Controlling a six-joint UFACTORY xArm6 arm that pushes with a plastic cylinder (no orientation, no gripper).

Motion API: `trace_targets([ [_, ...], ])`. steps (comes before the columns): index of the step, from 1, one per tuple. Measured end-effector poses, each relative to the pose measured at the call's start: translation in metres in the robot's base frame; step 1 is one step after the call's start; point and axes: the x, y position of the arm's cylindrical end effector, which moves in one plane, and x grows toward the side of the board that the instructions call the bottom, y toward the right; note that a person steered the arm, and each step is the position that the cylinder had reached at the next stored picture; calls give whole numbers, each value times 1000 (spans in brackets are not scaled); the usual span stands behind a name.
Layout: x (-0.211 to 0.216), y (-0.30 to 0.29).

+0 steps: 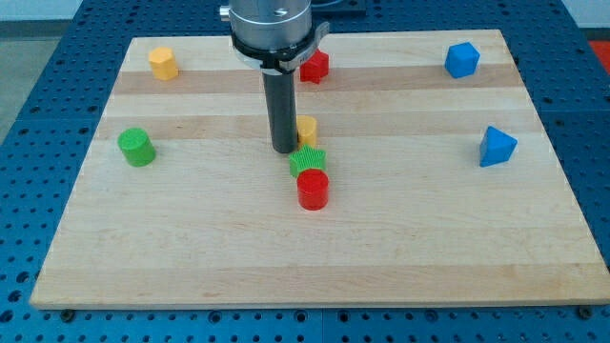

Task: Move the arm towards top of the board

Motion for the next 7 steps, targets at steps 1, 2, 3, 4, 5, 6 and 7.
trace_targets([
  [1, 0, 3],
  [2, 0, 3],
  [3, 0, -2],
  [4, 0, -16],
  [5, -4, -23],
  [6, -18, -23],
  [7, -43, -23],
])
